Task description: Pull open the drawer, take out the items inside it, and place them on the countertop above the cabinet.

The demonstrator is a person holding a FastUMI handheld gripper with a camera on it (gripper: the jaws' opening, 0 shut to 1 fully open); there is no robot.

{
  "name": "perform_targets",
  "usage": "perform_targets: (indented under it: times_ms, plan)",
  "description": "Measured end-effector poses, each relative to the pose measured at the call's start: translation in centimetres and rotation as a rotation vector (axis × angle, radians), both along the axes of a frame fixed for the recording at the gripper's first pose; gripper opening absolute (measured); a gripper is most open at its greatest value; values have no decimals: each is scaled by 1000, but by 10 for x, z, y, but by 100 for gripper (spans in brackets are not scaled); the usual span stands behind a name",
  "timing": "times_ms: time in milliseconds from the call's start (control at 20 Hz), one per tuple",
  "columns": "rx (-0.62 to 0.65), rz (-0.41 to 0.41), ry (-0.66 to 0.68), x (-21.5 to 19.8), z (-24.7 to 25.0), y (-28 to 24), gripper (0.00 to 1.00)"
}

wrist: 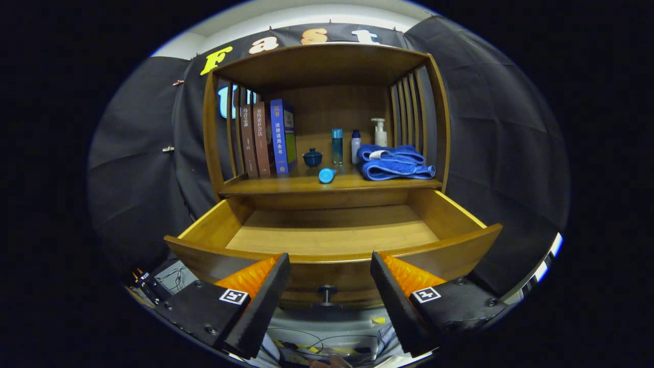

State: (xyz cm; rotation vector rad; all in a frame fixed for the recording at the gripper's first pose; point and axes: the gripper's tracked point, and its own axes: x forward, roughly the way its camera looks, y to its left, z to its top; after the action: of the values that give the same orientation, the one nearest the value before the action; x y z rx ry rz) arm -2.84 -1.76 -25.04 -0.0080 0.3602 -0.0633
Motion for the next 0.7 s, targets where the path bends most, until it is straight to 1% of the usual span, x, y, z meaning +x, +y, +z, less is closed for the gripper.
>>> perform_targets:
  times_ms: [50,100,150,300,400,550,700]
  plan:
    - [-8,-14,21,-1,-6,-3,100]
    - [-13,-15,-6,1,2,-3,100]
    - [-26,-21,7,5,-3,-3,98]
    - [-49,-17,-4,7,-2,-2,98]
    - [-43,-21,-5,16,-2,-2,100]
    - [-42,-23,1,31,-2,-3,100]
    - [-36,-24,-4,55,3,-4,100]
